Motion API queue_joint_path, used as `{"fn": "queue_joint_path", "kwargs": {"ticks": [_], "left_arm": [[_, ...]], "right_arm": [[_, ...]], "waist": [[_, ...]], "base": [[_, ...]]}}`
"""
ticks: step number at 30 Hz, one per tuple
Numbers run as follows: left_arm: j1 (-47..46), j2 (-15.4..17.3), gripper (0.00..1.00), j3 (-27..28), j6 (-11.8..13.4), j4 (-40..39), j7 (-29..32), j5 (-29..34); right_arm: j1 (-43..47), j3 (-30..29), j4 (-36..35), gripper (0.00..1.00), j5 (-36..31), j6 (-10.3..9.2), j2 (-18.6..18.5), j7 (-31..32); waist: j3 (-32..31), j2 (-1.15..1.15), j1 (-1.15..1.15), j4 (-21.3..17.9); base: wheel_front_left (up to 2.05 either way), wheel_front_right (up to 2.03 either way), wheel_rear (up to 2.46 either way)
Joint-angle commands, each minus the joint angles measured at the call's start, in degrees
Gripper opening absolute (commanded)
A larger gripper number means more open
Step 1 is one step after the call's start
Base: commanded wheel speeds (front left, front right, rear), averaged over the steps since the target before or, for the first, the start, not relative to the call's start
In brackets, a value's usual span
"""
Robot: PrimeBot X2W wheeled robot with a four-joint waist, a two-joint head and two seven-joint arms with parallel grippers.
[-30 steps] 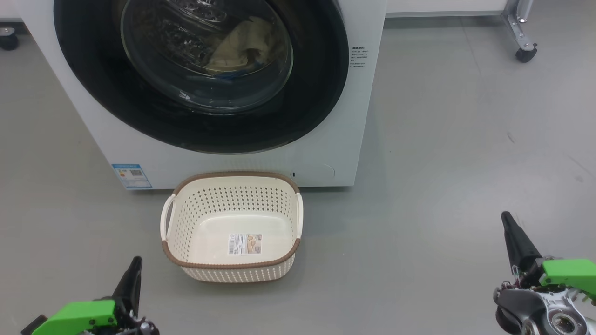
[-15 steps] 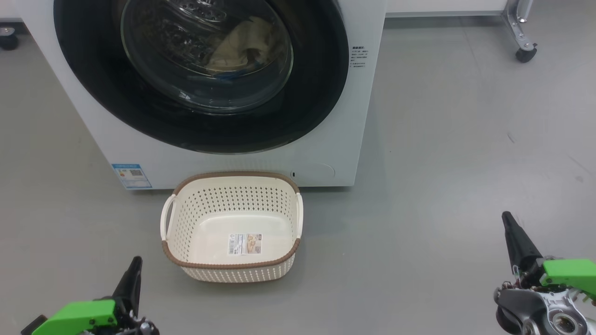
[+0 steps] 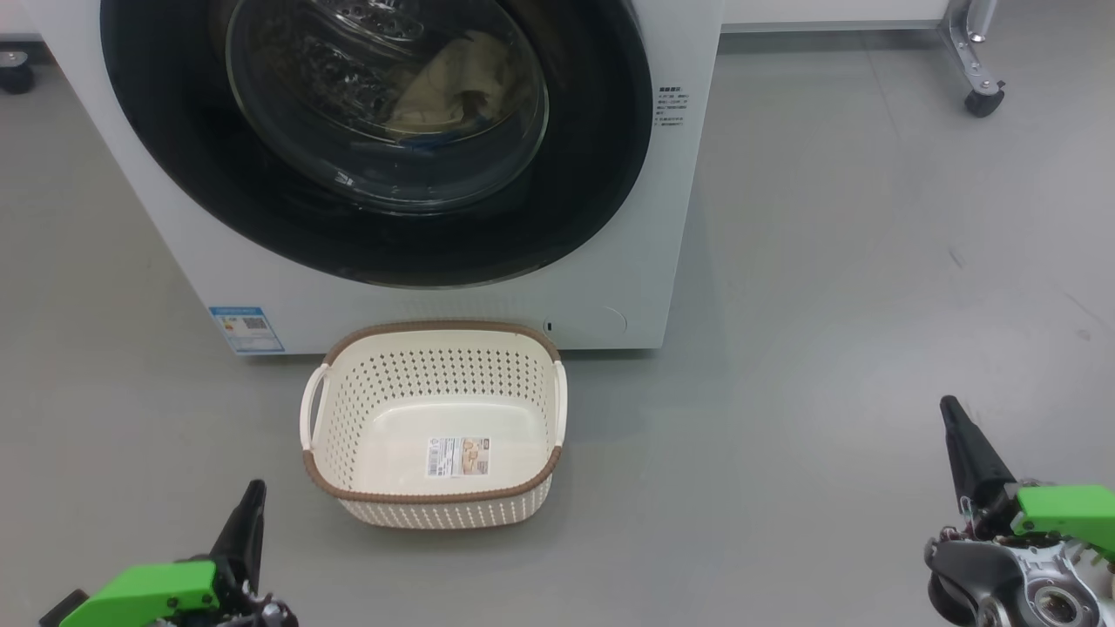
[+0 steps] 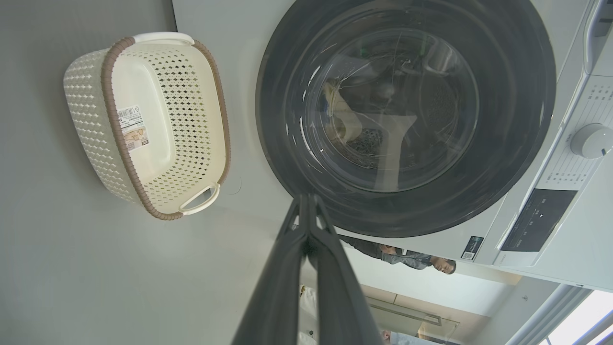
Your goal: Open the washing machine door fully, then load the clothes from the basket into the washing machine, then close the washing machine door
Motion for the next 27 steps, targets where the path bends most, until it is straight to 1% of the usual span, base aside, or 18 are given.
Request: {"fn": "queue_joint_path", "kwargs": {"ticks": [1, 27], "left_arm": [[-2.69, 0.93, 0.0, 1.98, -0.41, -1.64, 0.4, -0.29], [-2.68, 0.93, 0.0, 1.98, -0.41, -1.64, 0.4, -0.29]], "right_arm": [[-3.25, 0.91, -2.06, 0.0, -0.13, -0.17, -0.28, 0.71], [-3.27, 0.65, -2.05, 0.0, -0.35, -0.17, -0.1, 0.91]], "waist": [[0.0, 0.0, 0.0, 0.0], [0.0, 0.0, 0.0, 0.0]], "base": [[0.0, 0.0, 0.0], [0.0, 0.0, 0.0]]}}
